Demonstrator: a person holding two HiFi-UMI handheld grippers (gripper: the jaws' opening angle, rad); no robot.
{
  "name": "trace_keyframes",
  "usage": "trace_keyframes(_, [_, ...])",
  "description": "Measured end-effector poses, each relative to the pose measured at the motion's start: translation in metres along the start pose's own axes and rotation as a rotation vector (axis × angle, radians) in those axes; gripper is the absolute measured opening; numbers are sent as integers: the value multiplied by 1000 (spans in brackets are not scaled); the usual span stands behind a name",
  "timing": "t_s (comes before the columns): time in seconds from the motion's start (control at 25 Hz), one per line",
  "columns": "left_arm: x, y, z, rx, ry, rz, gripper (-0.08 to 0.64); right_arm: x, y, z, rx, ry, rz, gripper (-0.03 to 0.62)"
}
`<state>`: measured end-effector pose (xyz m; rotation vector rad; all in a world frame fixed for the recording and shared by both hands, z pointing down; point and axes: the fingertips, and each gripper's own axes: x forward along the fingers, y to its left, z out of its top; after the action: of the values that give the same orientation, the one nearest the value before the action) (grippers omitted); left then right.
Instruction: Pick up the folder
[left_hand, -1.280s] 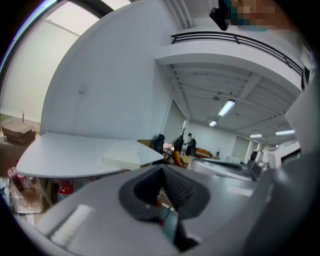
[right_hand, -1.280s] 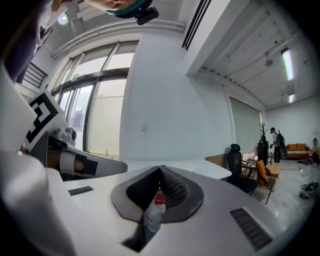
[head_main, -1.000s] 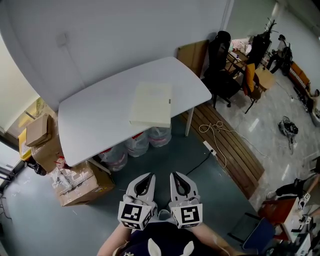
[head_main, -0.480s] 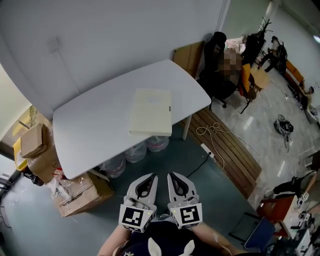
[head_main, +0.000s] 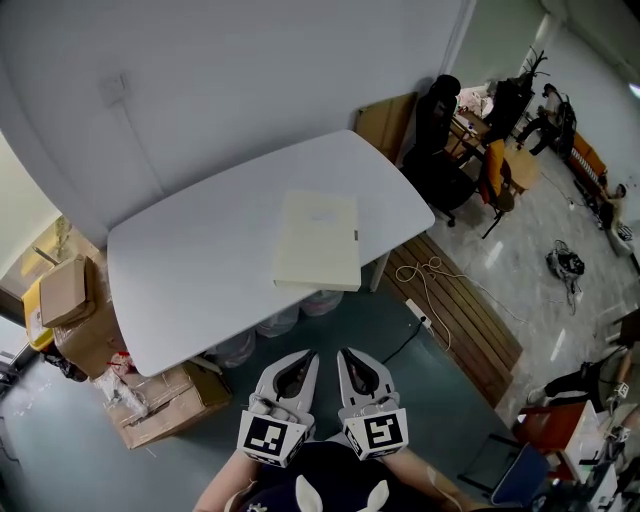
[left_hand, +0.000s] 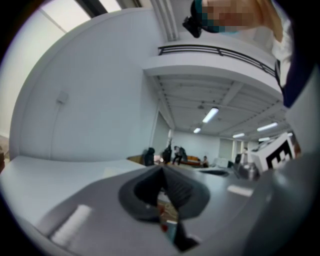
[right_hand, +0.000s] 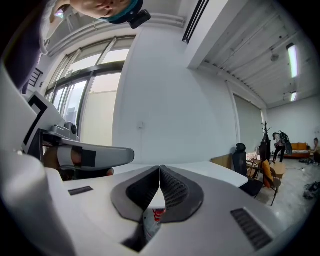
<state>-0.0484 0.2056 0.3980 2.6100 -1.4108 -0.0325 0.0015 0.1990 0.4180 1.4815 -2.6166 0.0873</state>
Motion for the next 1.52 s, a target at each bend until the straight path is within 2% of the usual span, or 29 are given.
trace_keyframes(0.24, [4, 26, -3, 37, 35, -29, 3, 23, 11, 2, -15, -14, -34, 9])
trace_keyframes(0.6, [7, 27, -21, -12, 104, -101, 3, 24, 13, 1, -15, -13, -58, 11])
trace_keyframes(0.84, [16, 26, -31, 25, 140, -100, 3, 25, 2, -3, 14, -18, -70, 9])
trace_keyframes(1.08, [34, 43, -39, 62, 185, -62, 3, 42, -7, -7, 23, -10, -68, 10])
trace_keyframes(1.52, [86, 62, -39, -2, 223, -66, 3, 78, -38, -19, 71, 51, -31, 10])
